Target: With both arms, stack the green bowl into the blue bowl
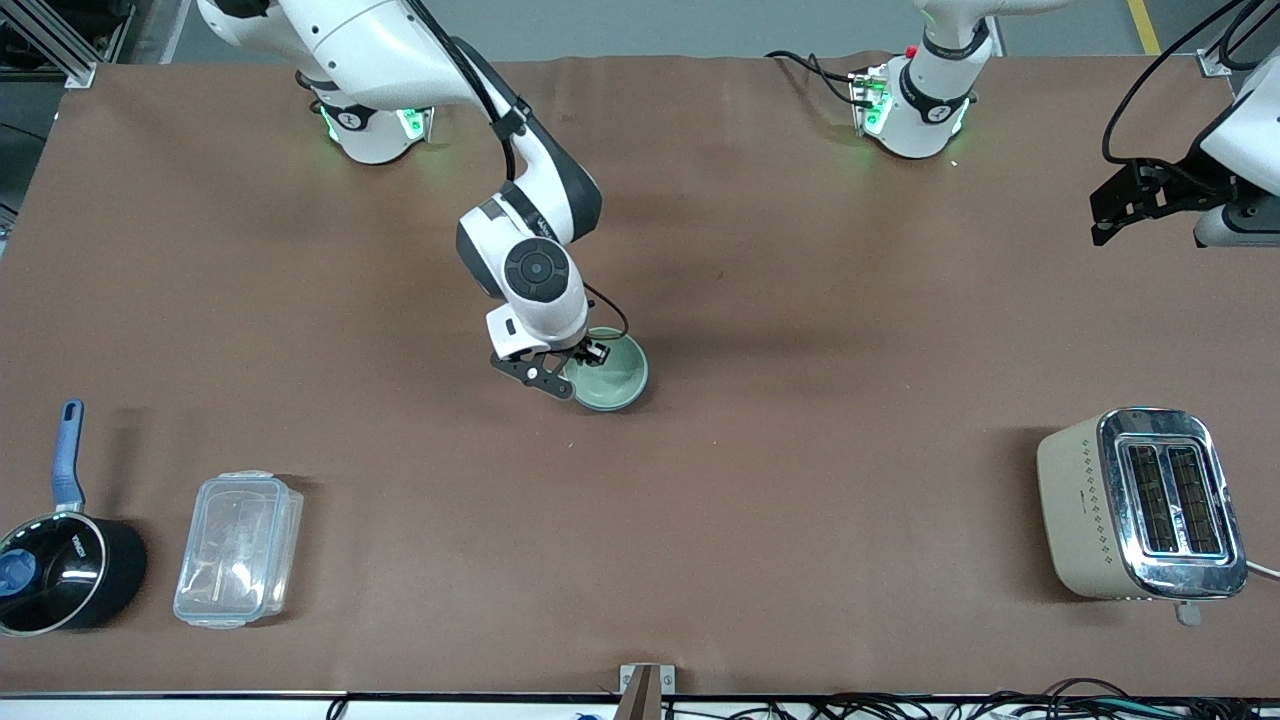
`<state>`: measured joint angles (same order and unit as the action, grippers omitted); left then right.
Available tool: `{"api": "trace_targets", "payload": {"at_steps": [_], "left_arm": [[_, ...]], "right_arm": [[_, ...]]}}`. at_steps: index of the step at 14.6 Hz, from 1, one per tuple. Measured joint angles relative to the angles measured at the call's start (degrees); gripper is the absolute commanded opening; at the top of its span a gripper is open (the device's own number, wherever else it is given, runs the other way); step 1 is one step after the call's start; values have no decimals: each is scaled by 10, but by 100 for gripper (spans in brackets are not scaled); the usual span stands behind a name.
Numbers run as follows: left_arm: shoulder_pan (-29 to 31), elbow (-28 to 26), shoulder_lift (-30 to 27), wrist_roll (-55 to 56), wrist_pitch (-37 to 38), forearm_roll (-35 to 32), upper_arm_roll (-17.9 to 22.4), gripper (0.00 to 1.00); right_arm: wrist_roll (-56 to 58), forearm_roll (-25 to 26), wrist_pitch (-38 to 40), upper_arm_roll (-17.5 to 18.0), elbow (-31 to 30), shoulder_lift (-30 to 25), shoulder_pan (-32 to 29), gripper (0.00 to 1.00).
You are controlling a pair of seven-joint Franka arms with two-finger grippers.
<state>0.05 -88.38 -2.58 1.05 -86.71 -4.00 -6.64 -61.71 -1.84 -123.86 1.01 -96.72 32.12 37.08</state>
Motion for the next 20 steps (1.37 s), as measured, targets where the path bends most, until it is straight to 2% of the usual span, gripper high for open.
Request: {"api": "trace_targets", "payload": {"at_steps": [3,6,9,13,15,18,20], "left_arm": [[0,-6,3,-16,0,0,0,100],[-2,-8,11,-23,0,6,-1,100],[-1,-7,10,-23,-1,41,0,100],[-2,-7,4,-23,-1,43,-3,100],[-3,-7,3,-23,-1,43,-6,100],[-2,-7,2,-23,7,42,-7,100],[-2,-7,1,-23,10,42,-7,100]], "right_arm": [[78,2,85,-17,17,-70,-36,100],[212,26,181,-23,21,-177,-133,100],[353,47,230,-24,20,-247,-222,100],[551,52,242,-24,25,-299,-338,100],[641,51,283,-24,58,-309,-387,100],[686,50,363,-24,123,-314,-409,100],[688,50,390,-20,135,-314,-407,100]]}}
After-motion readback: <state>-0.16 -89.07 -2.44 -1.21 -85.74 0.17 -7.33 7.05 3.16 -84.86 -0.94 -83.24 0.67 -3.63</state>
